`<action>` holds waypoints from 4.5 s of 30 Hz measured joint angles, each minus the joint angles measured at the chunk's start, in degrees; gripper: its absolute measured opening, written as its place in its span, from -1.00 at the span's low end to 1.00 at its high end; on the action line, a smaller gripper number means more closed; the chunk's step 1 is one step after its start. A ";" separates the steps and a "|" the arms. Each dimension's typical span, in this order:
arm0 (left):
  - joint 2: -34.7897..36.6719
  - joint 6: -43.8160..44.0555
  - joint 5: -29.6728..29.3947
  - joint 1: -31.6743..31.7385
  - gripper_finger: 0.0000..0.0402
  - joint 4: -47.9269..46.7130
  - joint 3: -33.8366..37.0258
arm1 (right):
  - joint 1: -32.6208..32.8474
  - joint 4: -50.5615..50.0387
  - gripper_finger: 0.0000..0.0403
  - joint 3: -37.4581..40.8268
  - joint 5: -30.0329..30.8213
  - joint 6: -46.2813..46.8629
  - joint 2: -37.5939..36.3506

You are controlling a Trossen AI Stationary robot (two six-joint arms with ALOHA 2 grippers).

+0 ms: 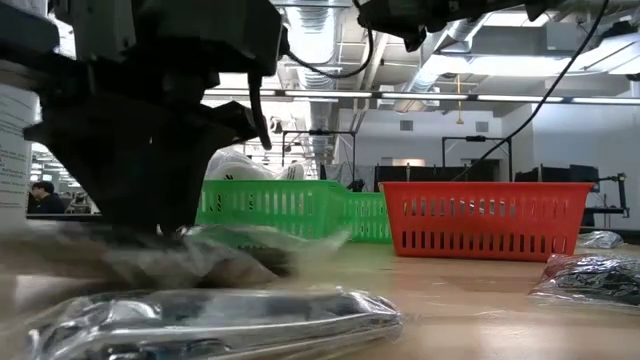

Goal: Pick & Place Travel size toiletries
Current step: Put the black hairbrush into the top right green bin

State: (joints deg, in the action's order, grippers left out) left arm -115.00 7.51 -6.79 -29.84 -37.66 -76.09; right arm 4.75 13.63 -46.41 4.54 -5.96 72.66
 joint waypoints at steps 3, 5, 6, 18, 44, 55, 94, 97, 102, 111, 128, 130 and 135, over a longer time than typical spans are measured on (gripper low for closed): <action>-0.02 0.00 -0.09 0.04 -0.87 0.09 0.09 | 0.00 0.00 -0.62 0.00 0.00 0.00 0.00; 0.21 0.04 0.16 0.04 -0.96 0.16 0.15 | 0.00 -0.02 -0.62 0.00 0.00 0.00 0.00; 0.22 0.13 0.26 0.01 -0.96 0.29 0.15 | 0.00 0.00 -0.62 0.00 0.00 0.00 0.00; 1.82 0.72 -3.17 -0.01 -1.00 0.61 0.11 | 0.00 -0.35 -0.62 0.00 0.00 0.01 0.00; 26.63 4.82 -25.42 -0.16 -1.00 2.04 0.02 | -0.01 -1.17 -0.62 0.00 0.00 0.00 0.00; 32.03 1.63 -25.60 1.11 -1.00 3.40 0.00 | 0.11 -0.65 -0.62 0.00 -0.06 -0.36 0.00; 32.20 -5.69 -13.27 3.72 -1.00 14.13 0.00 | 8.49 15.82 0.08 -0.02 -12.98 -12.49 0.21; 32.17 -6.21 -13.25 3.73 -1.00 15.44 0.00 | 8.73 16.20 0.03 -0.02 -12.98 -12.68 0.84; 32.17 -6.24 -13.25 4.46 -1.00 15.58 0.00 | 8.72 18.78 -0.16 0.02 -12.95 -12.67 1.73; 32.17 -7.28 -13.25 4.87 -1.00 15.61 0.00 | 8.79 18.99 -0.94 -0.02 -12.93 -15.99 1.64; 32.15 -7.52 -24.03 4.84 -0.73 15.59 0.00 | 9.16 17.48 -1.00 -0.02 -10.65 -15.74 1.40; 32.15 -7.58 -25.57 4.84 -0.64 15.58 0.00 | 9.16 16.28 -1.00 -0.02 -9.23 -15.20 0.95; 33.71 -7.69 -28.72 4.84 -0.52 15.47 0.00 | 9.16 11.52 -1.00 -0.02 -5.24 -14.87 -0.75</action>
State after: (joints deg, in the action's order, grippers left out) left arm -81.29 -0.18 -35.51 -24.99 -22.19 -76.09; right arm 13.91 25.15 -46.44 -0.71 -20.83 71.91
